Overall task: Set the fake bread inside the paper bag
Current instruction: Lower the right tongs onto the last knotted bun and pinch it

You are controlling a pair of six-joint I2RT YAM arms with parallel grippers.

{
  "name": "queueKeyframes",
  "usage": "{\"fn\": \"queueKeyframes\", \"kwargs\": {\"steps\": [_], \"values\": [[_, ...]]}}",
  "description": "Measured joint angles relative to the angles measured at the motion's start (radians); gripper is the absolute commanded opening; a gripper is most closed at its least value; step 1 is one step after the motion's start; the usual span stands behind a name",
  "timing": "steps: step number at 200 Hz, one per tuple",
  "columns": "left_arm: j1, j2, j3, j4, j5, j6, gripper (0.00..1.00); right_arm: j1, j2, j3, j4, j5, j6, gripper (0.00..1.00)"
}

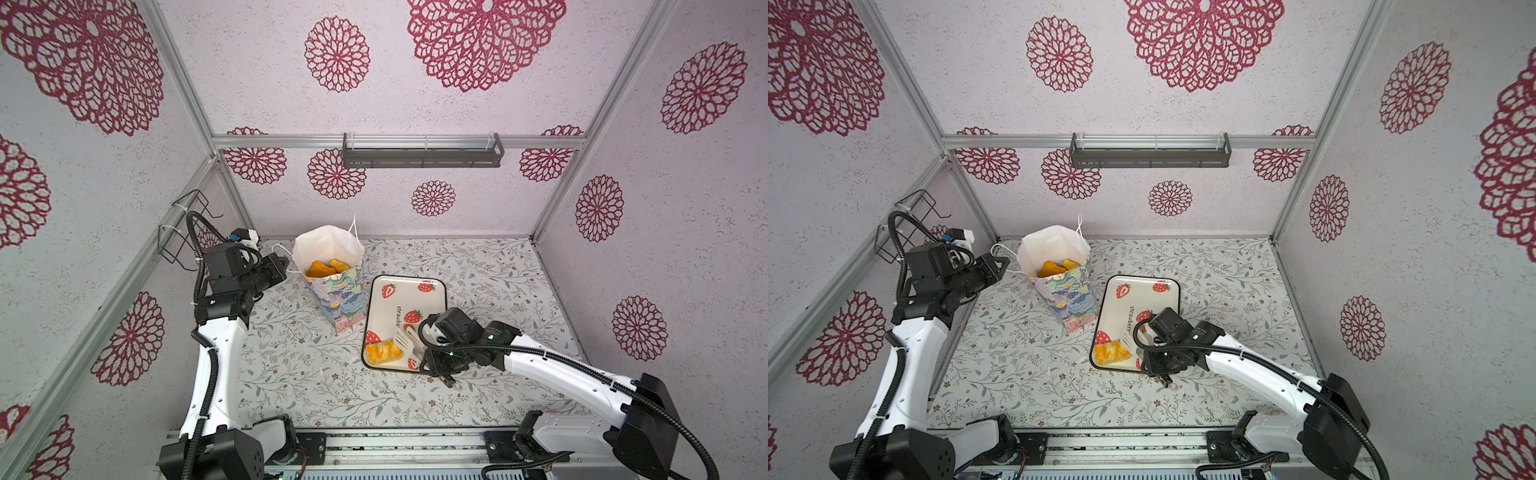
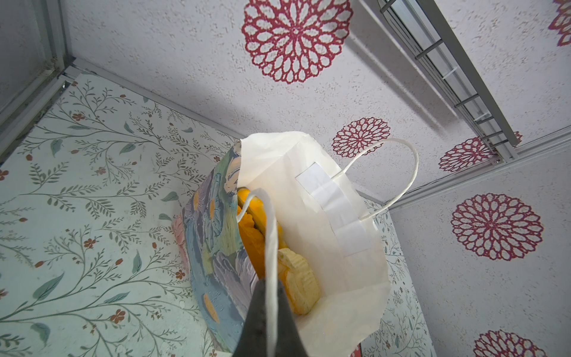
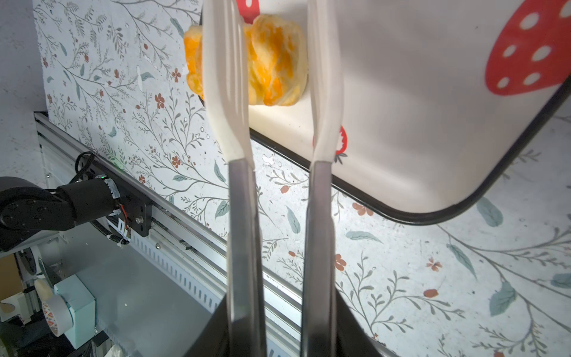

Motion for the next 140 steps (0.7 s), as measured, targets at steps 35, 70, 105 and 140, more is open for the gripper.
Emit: {"fn": "queueKeyframes", "kwargs": {"steps": [35,70,105,140], "values": [[0.0,0.0,0.0,0.0,0.0,0.0,0.0,0.005,-0.001,-0.024,0.01,-0.001,0.011,0.39],[0.0,0.0,0.0,0.0,0.0,0.0,0.0,0.01,-0.003,-0.03,0.021,-0.004,0.024,0.39],[0.0,0.0,0.0,0.0,0.0,0.0,0.0,0.014,-0.005,-0.042,0.044,-0.011,0.029,0.39],[0.0,0.0,0.0,0.0,0.0,0.0,0.0,0.014,-0.005,-0.047,0.051,-0.018,0.032,0.39]]}}
